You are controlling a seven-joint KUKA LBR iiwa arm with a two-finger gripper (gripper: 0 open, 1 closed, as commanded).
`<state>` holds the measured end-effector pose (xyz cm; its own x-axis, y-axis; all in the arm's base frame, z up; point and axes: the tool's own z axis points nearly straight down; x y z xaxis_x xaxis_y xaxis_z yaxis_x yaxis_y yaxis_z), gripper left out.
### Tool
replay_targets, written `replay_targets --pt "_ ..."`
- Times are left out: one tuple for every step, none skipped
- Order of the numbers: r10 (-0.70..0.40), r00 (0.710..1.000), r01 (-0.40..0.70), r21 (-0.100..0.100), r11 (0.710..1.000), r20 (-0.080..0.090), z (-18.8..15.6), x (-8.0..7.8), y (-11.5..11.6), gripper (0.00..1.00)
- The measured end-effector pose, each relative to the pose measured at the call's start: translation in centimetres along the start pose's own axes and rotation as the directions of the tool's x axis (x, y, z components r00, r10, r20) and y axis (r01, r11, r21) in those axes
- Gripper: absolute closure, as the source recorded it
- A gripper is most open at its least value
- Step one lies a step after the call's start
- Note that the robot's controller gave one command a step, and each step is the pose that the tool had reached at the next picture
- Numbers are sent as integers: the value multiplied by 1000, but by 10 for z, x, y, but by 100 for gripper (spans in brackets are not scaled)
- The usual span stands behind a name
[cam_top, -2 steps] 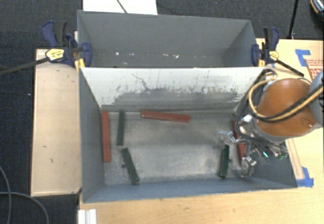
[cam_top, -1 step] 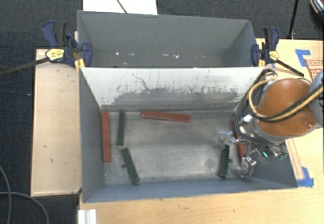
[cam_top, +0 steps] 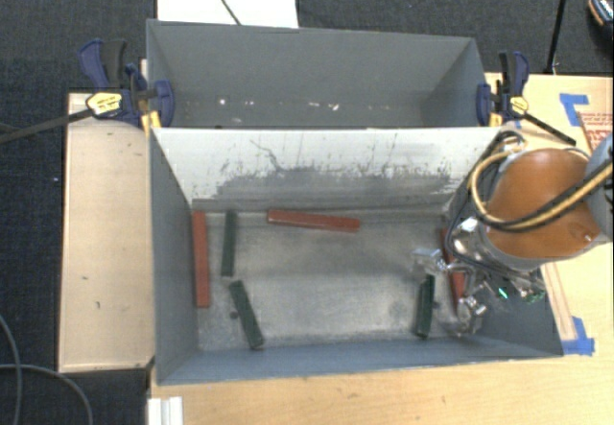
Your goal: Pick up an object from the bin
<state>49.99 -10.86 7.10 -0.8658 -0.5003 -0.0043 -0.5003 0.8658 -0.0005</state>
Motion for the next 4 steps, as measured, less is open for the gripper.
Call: replay_targets --pt "86 996 -86 3 996 4 -48 -32 -3 0" --pt "-500 866 500 -5 866 -4 2 4 9 0" --pt "-494 870 494 -3 870 -2 1 3 8 100" --pt "-505 863 505 -3 863 -2 -170 -6 -18 100"
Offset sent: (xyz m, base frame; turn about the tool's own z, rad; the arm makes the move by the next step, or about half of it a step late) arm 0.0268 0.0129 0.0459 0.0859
